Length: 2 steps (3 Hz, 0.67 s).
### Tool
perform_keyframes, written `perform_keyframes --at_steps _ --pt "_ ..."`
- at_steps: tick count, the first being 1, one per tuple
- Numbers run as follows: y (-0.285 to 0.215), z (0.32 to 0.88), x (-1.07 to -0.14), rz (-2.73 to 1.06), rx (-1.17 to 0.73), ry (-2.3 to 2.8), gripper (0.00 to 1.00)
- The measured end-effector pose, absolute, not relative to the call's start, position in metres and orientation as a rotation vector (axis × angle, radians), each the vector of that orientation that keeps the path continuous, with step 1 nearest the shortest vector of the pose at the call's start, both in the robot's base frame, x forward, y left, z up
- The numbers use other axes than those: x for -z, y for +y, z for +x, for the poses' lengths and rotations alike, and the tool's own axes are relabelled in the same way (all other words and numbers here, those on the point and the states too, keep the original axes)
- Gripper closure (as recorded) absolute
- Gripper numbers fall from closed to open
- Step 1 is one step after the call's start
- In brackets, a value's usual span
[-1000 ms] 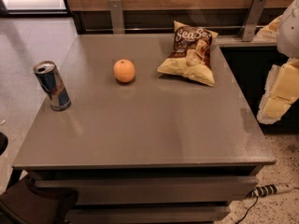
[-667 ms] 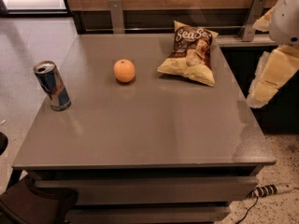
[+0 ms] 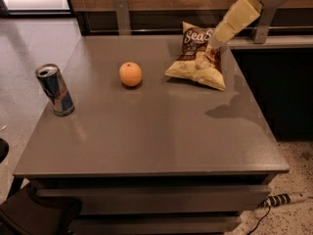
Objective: Move brown chip bag near redbull can
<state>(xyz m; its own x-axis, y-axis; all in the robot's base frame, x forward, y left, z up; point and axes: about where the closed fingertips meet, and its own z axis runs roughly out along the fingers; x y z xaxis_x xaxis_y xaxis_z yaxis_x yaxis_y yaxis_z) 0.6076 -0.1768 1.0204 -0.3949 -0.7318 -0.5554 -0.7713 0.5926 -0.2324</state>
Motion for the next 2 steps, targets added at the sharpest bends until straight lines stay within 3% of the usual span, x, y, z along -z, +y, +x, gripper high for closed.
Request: perform_keyframes --at_steps 2 --pt "-0.177 0.654 -1.019 -0.821 -0.054 2.362 0.00"
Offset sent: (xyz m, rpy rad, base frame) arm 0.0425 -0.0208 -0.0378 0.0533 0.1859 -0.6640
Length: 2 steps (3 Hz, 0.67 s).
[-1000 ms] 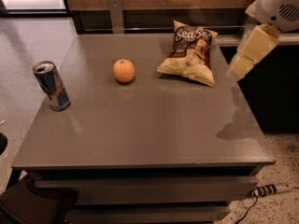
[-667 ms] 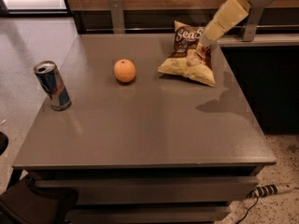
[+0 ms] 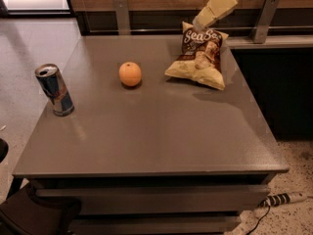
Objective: Move brown chip bag near redbull can
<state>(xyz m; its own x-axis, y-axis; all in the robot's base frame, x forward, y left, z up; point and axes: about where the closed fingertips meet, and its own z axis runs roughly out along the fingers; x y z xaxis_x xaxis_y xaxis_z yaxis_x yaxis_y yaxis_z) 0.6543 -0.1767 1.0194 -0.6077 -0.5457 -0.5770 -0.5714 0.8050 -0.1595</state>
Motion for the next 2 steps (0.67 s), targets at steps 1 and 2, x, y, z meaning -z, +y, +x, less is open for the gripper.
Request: perform_keyframes --at_steps 1,2 --pt "-0.1970 0.6490 -0.9872 -0.624 0.001 2.534 0.00" --pt "-0.1958 0.6495 -0.9875 -0.551 -0.022 2.548 0.00"
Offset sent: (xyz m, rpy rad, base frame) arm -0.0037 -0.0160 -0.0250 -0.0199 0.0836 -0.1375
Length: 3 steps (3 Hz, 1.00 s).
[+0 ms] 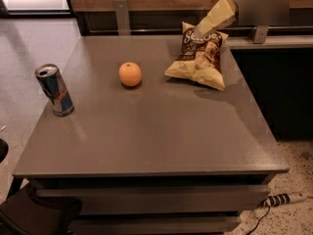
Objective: Move brown chip bag near redbull can
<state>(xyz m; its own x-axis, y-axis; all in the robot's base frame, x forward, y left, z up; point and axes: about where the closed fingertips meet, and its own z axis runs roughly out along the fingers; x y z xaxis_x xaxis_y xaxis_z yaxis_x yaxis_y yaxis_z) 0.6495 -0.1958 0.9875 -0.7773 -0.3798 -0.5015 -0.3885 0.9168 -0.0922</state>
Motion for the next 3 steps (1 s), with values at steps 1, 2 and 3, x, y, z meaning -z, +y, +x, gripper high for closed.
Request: perform_keyframes --at_steps 1,2,3 --pt "-0.196 0.649 -0.987 -0.551 -0.022 2.548 0.00" --pt "-0.187 0.684 -0.965 -0.437 0.024 2.613 0.00" --pt "-0.181 0.721 -0.930 -0.296 -0.008 2.676 0.00"
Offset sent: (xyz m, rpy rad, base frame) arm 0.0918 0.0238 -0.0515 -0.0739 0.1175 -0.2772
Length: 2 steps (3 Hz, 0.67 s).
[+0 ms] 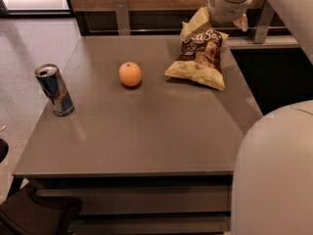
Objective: Move brown chip bag near redbull can
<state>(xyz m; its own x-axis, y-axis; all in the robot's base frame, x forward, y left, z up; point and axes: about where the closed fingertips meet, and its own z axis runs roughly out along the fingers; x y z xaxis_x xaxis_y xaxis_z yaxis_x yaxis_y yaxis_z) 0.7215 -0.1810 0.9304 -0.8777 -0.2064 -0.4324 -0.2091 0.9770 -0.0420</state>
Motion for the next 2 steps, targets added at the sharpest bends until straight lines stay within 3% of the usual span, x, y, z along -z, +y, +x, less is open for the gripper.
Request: perform_keyframes --at_steps 2 --pt "-0.161 0.752 -0.863 -0.158 -0.137 2.797 0.00"
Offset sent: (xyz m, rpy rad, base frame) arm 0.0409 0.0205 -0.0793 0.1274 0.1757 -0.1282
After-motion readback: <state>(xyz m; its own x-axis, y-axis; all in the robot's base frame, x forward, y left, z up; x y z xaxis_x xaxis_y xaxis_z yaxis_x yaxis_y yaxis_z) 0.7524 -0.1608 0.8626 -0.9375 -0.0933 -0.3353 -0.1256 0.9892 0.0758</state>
